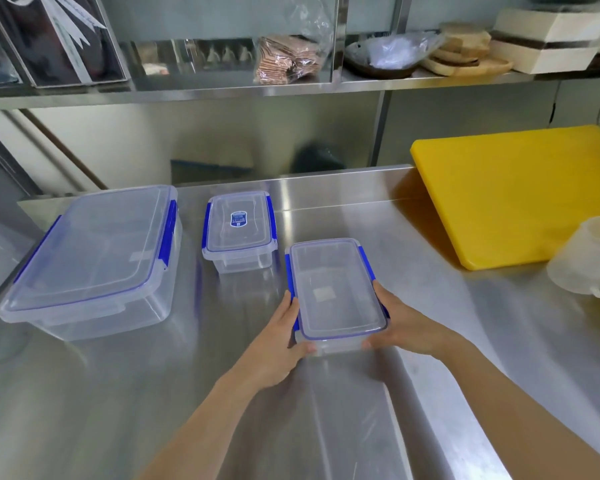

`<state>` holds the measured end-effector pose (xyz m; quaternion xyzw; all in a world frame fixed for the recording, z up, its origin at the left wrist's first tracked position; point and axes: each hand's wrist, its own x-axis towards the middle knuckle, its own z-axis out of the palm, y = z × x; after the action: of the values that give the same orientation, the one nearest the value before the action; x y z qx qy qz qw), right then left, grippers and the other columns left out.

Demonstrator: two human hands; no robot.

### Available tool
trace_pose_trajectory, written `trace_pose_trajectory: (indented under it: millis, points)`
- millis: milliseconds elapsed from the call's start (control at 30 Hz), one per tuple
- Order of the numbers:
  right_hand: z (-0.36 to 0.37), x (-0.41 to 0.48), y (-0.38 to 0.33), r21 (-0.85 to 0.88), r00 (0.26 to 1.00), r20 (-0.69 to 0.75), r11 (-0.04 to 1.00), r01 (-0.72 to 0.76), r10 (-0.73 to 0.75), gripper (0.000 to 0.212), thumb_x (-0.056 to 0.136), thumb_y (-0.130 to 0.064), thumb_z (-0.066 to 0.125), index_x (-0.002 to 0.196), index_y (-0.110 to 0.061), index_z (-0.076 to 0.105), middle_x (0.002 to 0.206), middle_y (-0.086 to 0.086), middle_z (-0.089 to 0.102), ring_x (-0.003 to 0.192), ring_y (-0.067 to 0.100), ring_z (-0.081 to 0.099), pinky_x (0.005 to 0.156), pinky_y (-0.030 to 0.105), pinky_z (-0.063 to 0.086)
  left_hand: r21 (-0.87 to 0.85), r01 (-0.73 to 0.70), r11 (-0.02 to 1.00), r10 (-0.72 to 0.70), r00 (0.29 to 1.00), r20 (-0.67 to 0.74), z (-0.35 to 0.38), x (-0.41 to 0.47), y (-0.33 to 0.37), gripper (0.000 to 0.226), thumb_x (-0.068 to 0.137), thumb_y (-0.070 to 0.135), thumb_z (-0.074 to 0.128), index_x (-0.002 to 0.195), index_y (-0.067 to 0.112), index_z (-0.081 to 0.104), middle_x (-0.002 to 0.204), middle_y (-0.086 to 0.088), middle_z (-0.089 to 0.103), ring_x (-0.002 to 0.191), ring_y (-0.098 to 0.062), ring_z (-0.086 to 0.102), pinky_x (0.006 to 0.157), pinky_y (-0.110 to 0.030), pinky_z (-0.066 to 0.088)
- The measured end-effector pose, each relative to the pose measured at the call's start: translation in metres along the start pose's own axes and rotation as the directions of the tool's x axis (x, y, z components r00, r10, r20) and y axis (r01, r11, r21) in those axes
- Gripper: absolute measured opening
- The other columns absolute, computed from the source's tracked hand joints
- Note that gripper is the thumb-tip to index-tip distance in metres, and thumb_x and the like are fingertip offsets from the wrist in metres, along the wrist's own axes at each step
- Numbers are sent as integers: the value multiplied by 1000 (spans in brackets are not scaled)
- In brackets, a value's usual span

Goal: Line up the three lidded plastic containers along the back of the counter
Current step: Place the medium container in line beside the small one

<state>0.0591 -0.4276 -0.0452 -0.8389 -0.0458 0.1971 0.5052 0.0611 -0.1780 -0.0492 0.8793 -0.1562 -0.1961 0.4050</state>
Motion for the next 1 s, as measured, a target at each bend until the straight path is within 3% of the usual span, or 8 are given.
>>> trace_pose_trajectory:
  millis: [133,233,367,533,667,833,933,1000]
  points:
    - [-10,34,-4,-34,997,-80,999,-16,13,103,69,-23,80,146,-35,12,144,-2,31,127,18,41,105,45,43,132,52,990,-25,979,-203,6,33,9,60,97,18,43,149,24,13,160,12,4,142,-12,26,108,-23,28]
    - [-21,61,-3,-99,993,-112,994,-40,29,96,80,-24,70,148,-30,2,152,-4,14,127,14,35,110,37,36,238,95,967,-30,964,-263,3,57,13,54,99,21,37,149,22,15,160,11,8,136,-20,40,105,-34,38]
    - [-37,95,-2,-171,989,-142,984,-59,35,86,88,-23,62,148,-27,1,155,-2,9,128,13,31,108,30,32,384,107,917,8,958,-288,-5,93,9,54,101,26,30,150,19,7,161,6,4,145,-15,21,114,-28,28]
    - [-54,134,4,-248,985,-155,963,-107,70,86,92,-29,55,147,-26,-10,158,-2,-11,143,19,16,113,32,22,384,123,915,-16,963,-269,-17,132,7,57,101,25,30,150,20,1,161,6,-1,147,-17,14,115,-29,25]
    - [-66,157,5,-250,987,-146,963,-96,60,86,93,-30,54,147,-28,-13,158,-2,-13,143,20,16,113,32,24,328,130,936,-32,957,-287,-24,157,6,58,101,26,33,150,23,2,161,8,2,147,-16,16,114,-32,28]
    - [-73,167,8,-188,988,-154,982,-15,-15,88,88,-25,61,148,-30,-3,154,-5,7,125,8,29,107,31,34,244,110,964,-31,952,-305,-25,168,2,59,100,25,37,150,25,6,161,10,6,145,-14,20,112,-32,31]
    - [-73,164,9,-111,977,-198,992,54,-76,88,81,-29,70,146,-37,11,147,-6,23,121,7,37,105,29,39,-40,70,997,-80,932,-353,-21,168,5,65,95,29,49,149,26,14,160,9,12,145,-15,19,114,-35,28]
    - [-71,163,9,-58,973,-212,995,82,-92,93,74,-36,76,145,-38,17,143,-5,30,123,11,40,104,37,45,-309,35,950,-156,913,-378,-20,169,10,69,89,35,57,147,26,21,154,6,29,142,-17,26,115,-41,32]
